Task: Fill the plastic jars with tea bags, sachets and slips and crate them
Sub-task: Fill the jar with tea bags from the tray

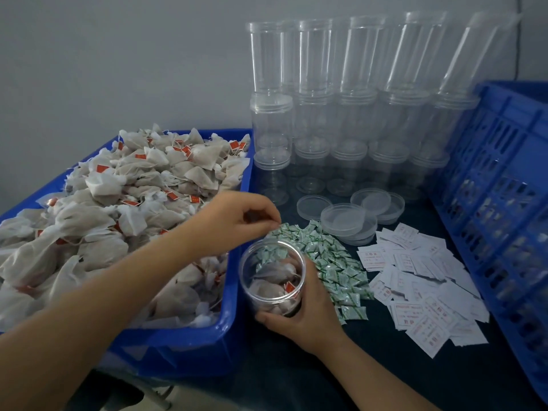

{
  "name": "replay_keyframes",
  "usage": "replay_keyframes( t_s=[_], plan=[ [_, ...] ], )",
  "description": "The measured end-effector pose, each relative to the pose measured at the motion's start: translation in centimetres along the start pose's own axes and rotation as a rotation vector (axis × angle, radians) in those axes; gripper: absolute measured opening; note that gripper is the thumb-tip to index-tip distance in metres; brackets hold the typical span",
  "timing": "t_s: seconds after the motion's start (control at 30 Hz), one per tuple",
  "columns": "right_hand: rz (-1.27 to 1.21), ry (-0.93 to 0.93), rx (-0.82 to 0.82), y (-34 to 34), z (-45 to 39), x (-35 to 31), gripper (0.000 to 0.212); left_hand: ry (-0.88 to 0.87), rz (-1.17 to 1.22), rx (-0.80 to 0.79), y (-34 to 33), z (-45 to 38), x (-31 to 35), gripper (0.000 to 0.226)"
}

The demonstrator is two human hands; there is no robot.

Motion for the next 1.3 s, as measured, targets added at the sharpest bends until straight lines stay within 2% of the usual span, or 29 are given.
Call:
replay_keyframes(
  t_s=[0.17,0.3,0.5,0.67,0.73,0.83,1.1,1.2,1.3],
  plan=[
    [0.013,0.001,-0.020,0.0,0.2,-0.1,0.109,0.169,-0.180,-0.161,-2.0,-4.6,-2.6,0.008],
    [0.021,0.032,-0.011,0.2,0.2,-0.9,0.099,0.161,-0.316,-0.306,-6.6,-8.5,-3.4,0.020],
    [0.025,0.055,-0.027,0.4,0.7,-1.3,0.099,0.170,-0.510,-0.459,-11.4,-12.3,-5.4,0.028],
    [-0.022,0.040,-0.005,0.7,0.6,-0.8,0.100,0.230,-0.549,-0.625,-14.0,-12.9,-7.7,0.044],
    [-0.025,0.034,-0.004,0.8,0.5,-0.6,0.101,0.228,-0.547,-0.622,-14.3,-13.1,-7.9,0.040],
    [-0.003,0.031,-0.006,0.9,0.4,-0.6,0.100,0.184,-0.541,-0.574,-14.0,-13.3,-7.6,0.015],
    [-0.027,0.021,0.004,0.8,0.6,-0.7,0.096,0.181,-0.434,-0.403,-9.6,-12.8,-6.1,0.006],
    [-0.031,0.035,0.019,1.0,0.6,-0.8,0.095,0.174,-0.343,-0.296,-6.5,-11.8,-4.4,0.008],
    [-0.042,0.047,0.024,0.8,0.6,-0.7,0.095,0.192,-0.153,-0.192,-3.1,-9.4,-2.6,0.014]
  ],
)
Point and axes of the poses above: each hand's wrist, its own z-axis away from the middle knuckle, its own y-axis out of the back of the hand, x = y × z, the point moved 10 cm from there along -z, towards the middle knuckle, and after that the axes turned 4 degrees about -x, right-handed, at the moved point
